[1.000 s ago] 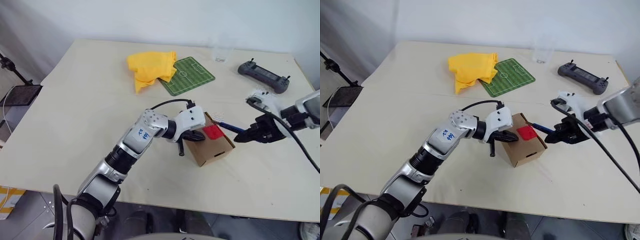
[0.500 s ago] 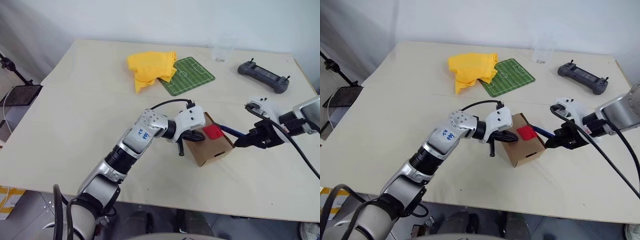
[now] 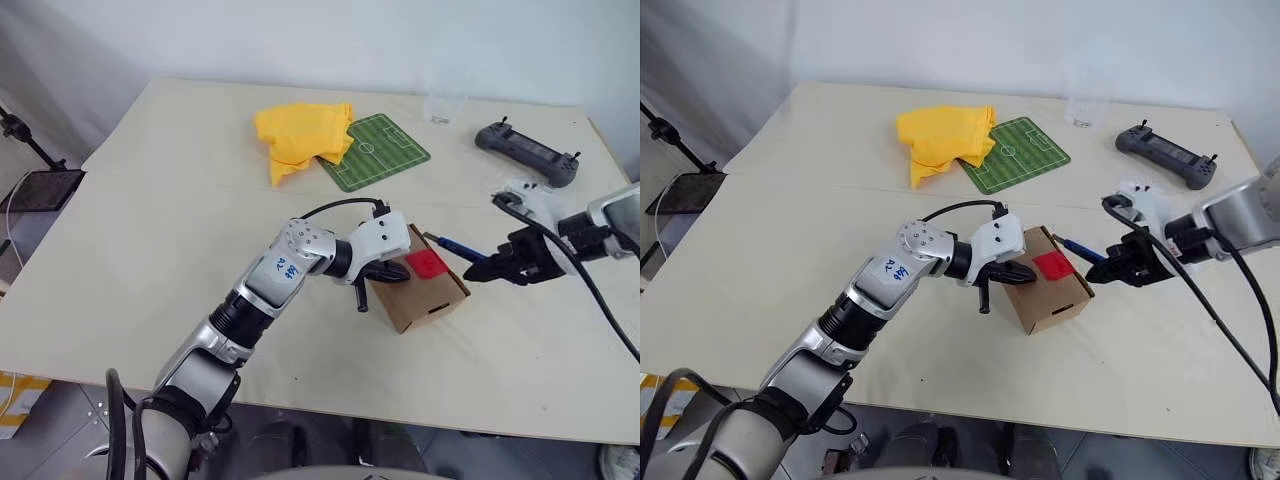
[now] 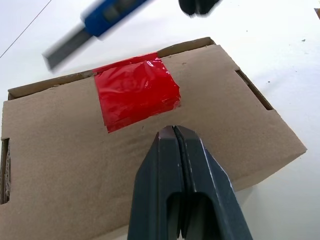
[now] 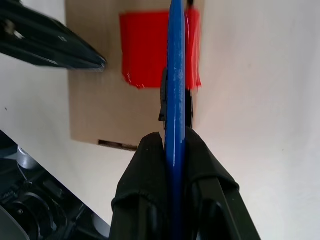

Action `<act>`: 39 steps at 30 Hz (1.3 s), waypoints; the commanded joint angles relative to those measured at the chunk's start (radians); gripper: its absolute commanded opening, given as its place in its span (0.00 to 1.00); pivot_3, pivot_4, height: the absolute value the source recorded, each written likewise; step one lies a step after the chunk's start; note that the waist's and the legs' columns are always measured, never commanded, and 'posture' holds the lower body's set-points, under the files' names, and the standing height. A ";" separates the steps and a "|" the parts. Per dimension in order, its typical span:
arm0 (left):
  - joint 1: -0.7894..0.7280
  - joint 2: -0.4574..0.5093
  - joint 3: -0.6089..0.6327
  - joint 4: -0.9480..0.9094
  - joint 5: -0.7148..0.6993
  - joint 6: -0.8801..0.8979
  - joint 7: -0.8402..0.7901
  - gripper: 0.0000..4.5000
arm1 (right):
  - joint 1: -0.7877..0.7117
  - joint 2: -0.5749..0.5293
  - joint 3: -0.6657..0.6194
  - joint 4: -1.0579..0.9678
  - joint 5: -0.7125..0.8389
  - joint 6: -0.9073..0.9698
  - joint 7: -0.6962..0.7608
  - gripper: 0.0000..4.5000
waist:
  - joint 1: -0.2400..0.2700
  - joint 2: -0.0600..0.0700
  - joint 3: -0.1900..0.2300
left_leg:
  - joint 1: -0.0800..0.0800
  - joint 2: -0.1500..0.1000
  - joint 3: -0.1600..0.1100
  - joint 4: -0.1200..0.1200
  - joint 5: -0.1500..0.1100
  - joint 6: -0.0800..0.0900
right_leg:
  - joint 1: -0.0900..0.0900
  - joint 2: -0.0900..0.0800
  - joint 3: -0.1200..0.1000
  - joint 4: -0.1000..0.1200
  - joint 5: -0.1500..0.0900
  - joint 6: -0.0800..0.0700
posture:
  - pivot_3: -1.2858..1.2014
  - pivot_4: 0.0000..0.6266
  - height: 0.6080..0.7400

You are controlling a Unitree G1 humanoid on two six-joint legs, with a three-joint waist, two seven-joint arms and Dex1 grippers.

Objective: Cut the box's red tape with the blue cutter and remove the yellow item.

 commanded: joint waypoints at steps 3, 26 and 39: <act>0.021 0.024 -0.039 0.020 0.023 0.034 -0.010 0.00 | 0.025 -0.002 -0.031 -0.021 -0.025 0.003 -0.012 0.02 | 0.000 0.000 0.000 | 0.000 0.000 0.000 0.000 0.000 0.000 | 0.000 0.000 0.000 0.000 0.000 0.000 | 0.52 0.24 1.00; 0.021 0.019 -0.049 0.039 0.029 0.041 -0.002 0.00 | -0.087 -0.163 0.246 -0.103 0.096 0.003 0.036 0.02 | 0.001 0.000 0.000 | 0.000 0.000 -0.001 0.001 0.000 0.000 | 0.001 0.000 -0.001 -0.001 0.000 0.000 | 0.52 0.24 1.00; 0.014 0.007 -0.044 0.054 0.026 0.046 0.007 0.00 | -0.111 -0.266 0.348 -0.186 0.222 0.003 0.027 0.02 | 0.001 0.000 0.000 | 0.000 0.000 -0.002 0.000 -0.001 0.000 | 0.001 -0.001 -0.001 -0.002 0.000 0.000 | 0.52 0.24 1.00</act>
